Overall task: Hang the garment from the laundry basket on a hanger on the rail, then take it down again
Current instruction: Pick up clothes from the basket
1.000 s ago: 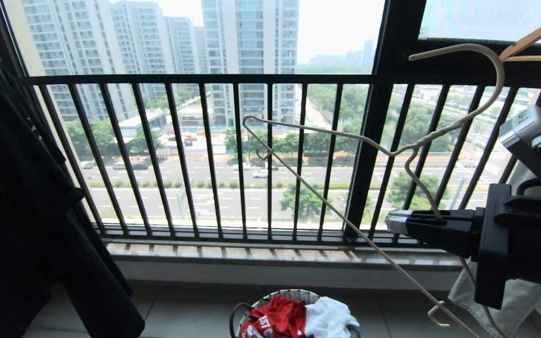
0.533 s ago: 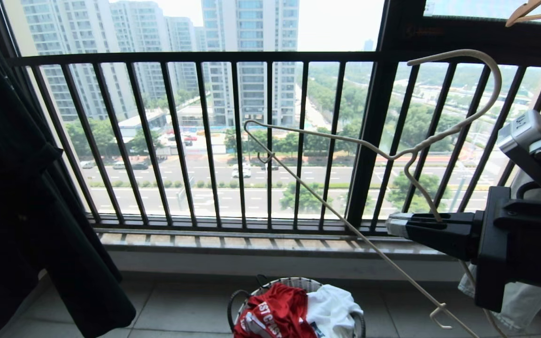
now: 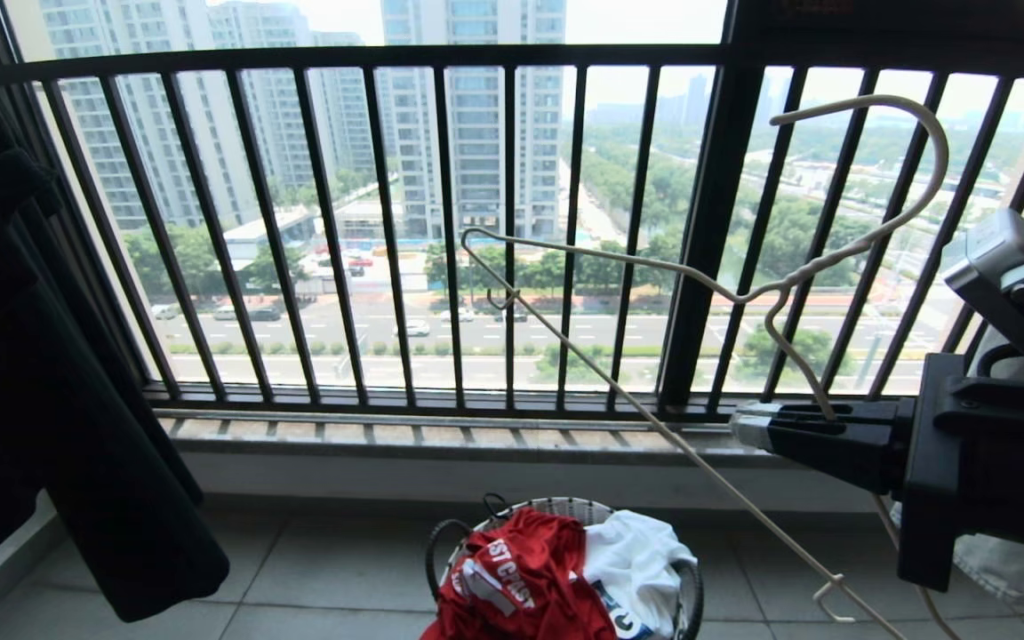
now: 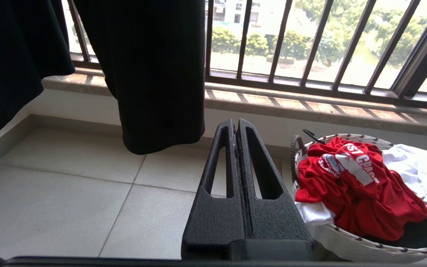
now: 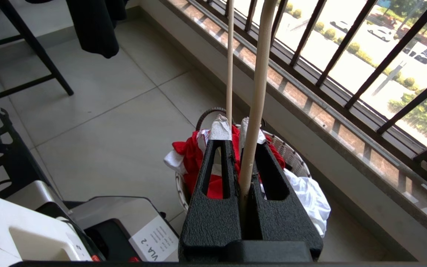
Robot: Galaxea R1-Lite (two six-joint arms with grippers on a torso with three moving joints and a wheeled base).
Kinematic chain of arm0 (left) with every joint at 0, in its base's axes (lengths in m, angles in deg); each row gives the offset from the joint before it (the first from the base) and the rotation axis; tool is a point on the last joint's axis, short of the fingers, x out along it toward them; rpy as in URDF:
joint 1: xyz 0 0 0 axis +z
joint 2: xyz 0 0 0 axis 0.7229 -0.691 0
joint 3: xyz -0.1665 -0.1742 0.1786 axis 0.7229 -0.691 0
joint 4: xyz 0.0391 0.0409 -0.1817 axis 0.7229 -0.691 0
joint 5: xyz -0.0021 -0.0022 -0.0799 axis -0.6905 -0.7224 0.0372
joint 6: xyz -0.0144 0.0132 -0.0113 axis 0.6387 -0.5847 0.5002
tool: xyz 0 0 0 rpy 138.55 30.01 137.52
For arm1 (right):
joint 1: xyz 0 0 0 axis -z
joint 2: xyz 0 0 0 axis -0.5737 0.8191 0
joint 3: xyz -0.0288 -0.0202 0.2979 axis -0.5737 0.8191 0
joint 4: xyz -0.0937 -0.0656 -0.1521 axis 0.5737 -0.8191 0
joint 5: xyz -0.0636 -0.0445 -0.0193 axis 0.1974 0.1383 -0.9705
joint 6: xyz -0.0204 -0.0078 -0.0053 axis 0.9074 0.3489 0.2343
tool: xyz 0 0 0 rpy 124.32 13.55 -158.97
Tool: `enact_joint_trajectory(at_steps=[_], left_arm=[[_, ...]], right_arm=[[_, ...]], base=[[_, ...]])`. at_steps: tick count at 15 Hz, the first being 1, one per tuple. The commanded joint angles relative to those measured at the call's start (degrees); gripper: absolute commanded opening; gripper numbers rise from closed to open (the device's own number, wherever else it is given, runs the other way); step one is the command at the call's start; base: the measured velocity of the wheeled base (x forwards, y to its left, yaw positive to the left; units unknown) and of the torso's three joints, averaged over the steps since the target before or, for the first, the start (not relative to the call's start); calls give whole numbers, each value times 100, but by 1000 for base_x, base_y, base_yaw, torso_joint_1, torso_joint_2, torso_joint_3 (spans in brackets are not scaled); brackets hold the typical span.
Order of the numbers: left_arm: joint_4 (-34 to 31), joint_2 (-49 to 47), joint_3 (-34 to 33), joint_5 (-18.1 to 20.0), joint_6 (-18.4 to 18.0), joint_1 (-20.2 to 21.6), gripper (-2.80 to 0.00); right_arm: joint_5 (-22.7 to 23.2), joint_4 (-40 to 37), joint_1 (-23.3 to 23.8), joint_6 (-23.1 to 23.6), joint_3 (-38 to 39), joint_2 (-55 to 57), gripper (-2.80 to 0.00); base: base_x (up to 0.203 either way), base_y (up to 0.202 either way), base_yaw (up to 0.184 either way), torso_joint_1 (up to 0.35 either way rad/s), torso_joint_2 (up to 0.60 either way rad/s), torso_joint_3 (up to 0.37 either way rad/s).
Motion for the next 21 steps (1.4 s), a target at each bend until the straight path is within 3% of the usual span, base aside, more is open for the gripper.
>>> enact_joint_trajectory(at_steps=[1, 13, 21], left_arm=[[1, -4, -1, -6, 4, 0, -280], [1, -4, -1, -6, 4, 0, -280], [1, -4, -1, -6, 4, 0, -280]], right_arm=[[4, 10, -3, 4, -2, -6, -280], [-4, 11, -3, -5, -19, -68, -280], [-19, 11, 261, -5, -80, -94, -280]], base=[[0, 0, 0, -40, 443, 391], [0, 0, 0, -5, 59, 53], [0, 0, 0, 0, 0, 0]])
